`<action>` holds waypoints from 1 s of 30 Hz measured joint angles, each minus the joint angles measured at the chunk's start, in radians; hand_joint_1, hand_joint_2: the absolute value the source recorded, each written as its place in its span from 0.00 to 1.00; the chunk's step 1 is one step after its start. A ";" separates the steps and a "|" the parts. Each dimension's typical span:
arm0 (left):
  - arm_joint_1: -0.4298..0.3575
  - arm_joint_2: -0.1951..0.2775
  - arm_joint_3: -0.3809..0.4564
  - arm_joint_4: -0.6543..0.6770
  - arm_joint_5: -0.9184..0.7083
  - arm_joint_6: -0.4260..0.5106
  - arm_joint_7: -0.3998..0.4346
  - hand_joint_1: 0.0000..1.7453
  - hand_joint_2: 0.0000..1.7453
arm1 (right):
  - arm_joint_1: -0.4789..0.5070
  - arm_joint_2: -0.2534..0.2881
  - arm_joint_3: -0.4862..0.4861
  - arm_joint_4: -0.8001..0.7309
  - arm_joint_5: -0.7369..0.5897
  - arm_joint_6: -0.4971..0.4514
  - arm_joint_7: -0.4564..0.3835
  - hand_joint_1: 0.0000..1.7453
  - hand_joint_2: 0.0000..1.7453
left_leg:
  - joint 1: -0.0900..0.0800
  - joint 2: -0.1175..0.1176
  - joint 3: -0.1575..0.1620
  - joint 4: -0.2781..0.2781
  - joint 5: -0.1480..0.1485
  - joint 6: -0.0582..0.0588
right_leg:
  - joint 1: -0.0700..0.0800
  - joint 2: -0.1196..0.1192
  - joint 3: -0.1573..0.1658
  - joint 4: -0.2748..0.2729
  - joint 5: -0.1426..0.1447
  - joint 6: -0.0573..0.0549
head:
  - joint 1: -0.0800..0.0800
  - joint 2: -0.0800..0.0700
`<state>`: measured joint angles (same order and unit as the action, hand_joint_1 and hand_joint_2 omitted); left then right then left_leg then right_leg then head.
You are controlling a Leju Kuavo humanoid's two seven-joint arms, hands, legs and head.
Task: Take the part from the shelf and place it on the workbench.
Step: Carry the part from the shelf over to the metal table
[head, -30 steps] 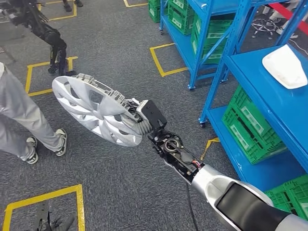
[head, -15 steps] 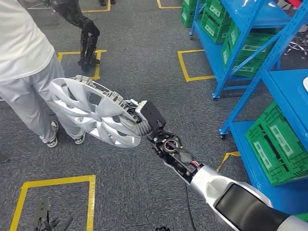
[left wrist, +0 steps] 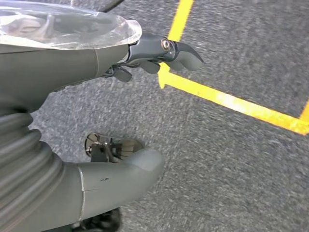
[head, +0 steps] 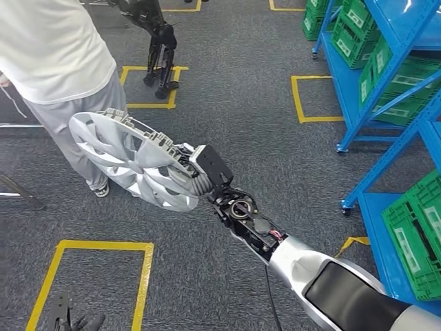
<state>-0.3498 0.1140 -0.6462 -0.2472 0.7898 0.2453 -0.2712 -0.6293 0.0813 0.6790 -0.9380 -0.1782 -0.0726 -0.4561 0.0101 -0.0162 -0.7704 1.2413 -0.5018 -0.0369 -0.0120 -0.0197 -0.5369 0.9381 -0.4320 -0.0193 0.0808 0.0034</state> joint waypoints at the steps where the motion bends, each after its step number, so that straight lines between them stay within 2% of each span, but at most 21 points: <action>1: 0.002 0.000 0.000 0.000 0.000 0.000 0.000 0.00 1.00 | 0.002 0.000 0.000 0.001 0.000 0.000 0.001 1.00 1.00 | 0.004 0.005 -0.008 0.003 0.017 -0.004 | -0.001 -0.011 0.007 0.000 -0.006 0.002 | -0.001 0.000; 2: 0.004 0.001 0.000 0.000 0.000 0.000 0.000 0.00 1.00 | 0.003 0.000 0.000 0.001 0.000 0.000 0.002 1.00 1.00 | 0.007 0.012 0.006 -0.037 0.053 -0.008 | -0.002 -0.022 0.016 0.000 -0.013 0.004 | -0.001 0.000; 3: 0.004 0.002 0.000 0.000 0.000 0.000 0.000 0.00 1.00 | 0.004 0.000 0.000 0.002 0.000 0.001 0.002 1.00 1.00 | 0.009 0.026 0.037 -0.108 0.098 -0.011 | -0.003 -0.033 0.025 0.001 -0.022 0.009 | -0.002 0.000; 4: 0.003 0.001 0.000 0.000 0.000 0.000 0.000 0.00 1.00 | 0.004 0.001 0.001 0.001 0.000 0.001 0.002 1.00 1.00 | 0.006 0.053 0.073 -0.184 0.133 -0.014 | 0.000 -0.042 0.034 0.002 -0.031 0.015 | -0.005 0.000; 5: 0.001 0.001 0.000 0.000 0.000 0.000 0.000 0.00 1.00 | 0.003 0.001 0.001 0.001 0.000 0.001 0.002 1.00 1.00 | 0.004 0.074 0.100 -0.243 0.154 -0.010 | 0.003 -0.051 0.040 0.004 -0.039 0.022 | -0.009 0.000; 7: 0.001 0.000 0.000 0.000 0.000 0.002 0.000 0.00 1.00 | 0.001 0.002 0.001 0.001 0.000 0.001 0.002 1.00 1.00 | -0.003 0.091 0.120 -0.286 0.153 0.005 | 0.014 -0.068 0.049 0.005 -0.052 0.031 | -0.010 0.000; 9: 0.004 0.000 0.000 0.000 0.000 0.006 0.000 0.00 1.00 | 0.000 0.003 0.000 0.001 0.000 0.000 0.003 1.00 1.00 | -0.001 0.066 0.121 -0.284 0.145 0.023 | 0.013 -0.080 0.055 0.007 -0.066 0.039 | -0.002 0.000; 11: 0.004 0.000 0.000 0.000 -0.002 0.009 -0.002 0.00 1.00 | -0.001 0.003 0.000 0.001 0.002 -0.003 0.005 1.00 1.00 | 0.001 0.043 0.128 -0.284 0.139 0.035 | 0.006 -0.049 0.038 0.055 -0.099 0.047 | 0.004 0.000; 13: 0.002 0.000 0.000 0.000 -0.004 0.010 -0.003 0.00 1.00 | 0.000 0.003 0.000 0.000 0.003 -0.005 0.006 1.00 1.00 | 0.002 0.021 0.136 -0.284 0.133 0.044 | 0.003 -0.002 -0.030 0.193 -0.156 0.050 | 0.012 0.000; 14: 0.002 0.000 0.000 0.000 -0.005 0.009 -0.003 0.00 1.00 | 0.002 0.003 0.000 0.000 0.003 -0.008 0.007 1.00 1.00 | 0.001 0.009 0.139 -0.284 0.131 0.048 | 0.003 0.008 -0.074 0.271 -0.179 0.050 | 0.014 0.000; 15: 0.003 0.000 0.000 0.000 -0.006 0.009 -0.003 0.00 1.00 | 0.004 0.002 0.000 0.000 0.003 -0.010 0.010 1.00 1.00 | -0.001 -0.004 0.144 -0.284 0.128 0.050 | 0.003 0.013 -0.111 0.328 -0.186 0.049 | 0.016 0.000; 16: 0.004 0.000 0.000 0.000 -0.008 0.009 -0.003 0.00 1.00 | 0.007 0.002 0.000 0.000 0.003 -0.012 0.013 1.00 1.00 | -0.003 -0.018 0.149 -0.284 0.125 0.051 | 0.004 0.015 -0.131 0.343 -0.172 0.045 | 0.016 0.000; 17: 0.004 -0.001 0.000 0.000 -0.009 0.009 -0.002 0.00 1.00 | 0.008 0.002 0.000 0.000 0.003 -0.015 0.016 1.00 1.00 | -0.004 -0.033 0.155 -0.284 0.122 0.051 | 0.005 0.019 -0.132 0.314 -0.136 0.039 | 0.017 0.000; 18: 0.004 -0.001 0.000 0.000 -0.011 0.010 -0.002 0.00 1.00 | 0.009 0.001 -0.001 -0.001 0.003 -0.016 0.019 1.00 1.00 | -0.005 -0.047 0.160 -0.284 0.120 0.050 | 0.007 0.028 -0.118 0.251 -0.085 0.031 | 0.018 0.000; 20: 0.003 -0.004 -0.001 0.000 -0.016 0.013 -0.002 0.00 1.00 | 0.010 0.001 -0.001 -0.003 0.003 -0.017 0.022 1.00 1.00 | -0.005 -0.072 0.165 -0.284 0.116 0.045 | 0.009 0.073 -0.074 0.110 0.002 0.014 | 0.016 0.000; 21: 0.003 -0.006 -0.002 0.000 -0.018 0.017 -0.001 0.00 1.00 | 0.009 0.000 -0.001 -0.005 0.003 -0.017 0.023 1.00 1.00 | -0.002 -0.082 0.162 -0.283 0.116 0.041 | 0.010 0.090 -0.056 0.064 0.019 0.009 | 0.015 0.000; 22: 0.004 -0.007 -0.002 0.000 -0.020 0.022 0.000 0.00 1.00 | 0.009 0.000 -0.001 -0.006 0.003 -0.018 0.023 1.00 1.00 | 0.001 -0.091 0.158 -0.283 0.117 0.037 | 0.012 0.099 -0.046 0.042 0.021 0.007 | 0.014 0.000; 24: 0.006 -0.005 -0.004 0.000 -0.024 0.030 0.001 0.00 1.00 | 0.010 0.000 -0.001 -0.011 0.004 -0.019 0.026 1.00 1.00 | 0.004 -0.108 0.152 -0.285 0.119 0.025 | 0.011 0.081 -0.034 0.025 0.017 0.007 | 0.017 0.000; 26: 0.006 -0.003 -0.006 0.000 -0.026 0.034 0.001 0.00 1.00 | 0.010 0.000 -0.001 -0.015 0.004 -0.020 0.031 1.00 1.00 | 0.000 -0.078 0.136 -0.253 0.098 0.014 | 0.004 0.059 -0.024 0.011 0.021 0.003 | 0.012 0.000; 28: 0.002 -0.002 -0.007 0.000 -0.027 0.039 0.000 0.00 1.00 | 0.010 0.000 -0.001 -0.017 0.004 -0.021 0.032 1.00 1.00 | -0.001 -0.022 0.081 -0.141 0.042 0.004 | 0.002 0.038 -0.018 0.004 0.023 0.000 | 0.004 0.000; 30: 0.002 -0.002 -0.008 0.000 -0.027 0.042 -0.001 0.00 1.00 | 0.012 0.000 -0.001 -0.020 0.004 -0.022 0.033 1.00 1.00 | 0.004 0.003 0.014 -0.013 -0.002 -0.006 | 0.003 0.016 -0.018 0.004 0.021 -0.001 | 0.000 0.000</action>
<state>-0.3479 0.1115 -0.6539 -0.2472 0.7623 0.2871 -0.2721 -0.6178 0.0814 0.6779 -0.9577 -0.1740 -0.0941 -0.4233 0.0140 -0.0134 -0.7569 1.2283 -0.5041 -0.0424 -0.0094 -0.0038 -0.5549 0.9421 -0.4108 -0.0207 0.0807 0.0034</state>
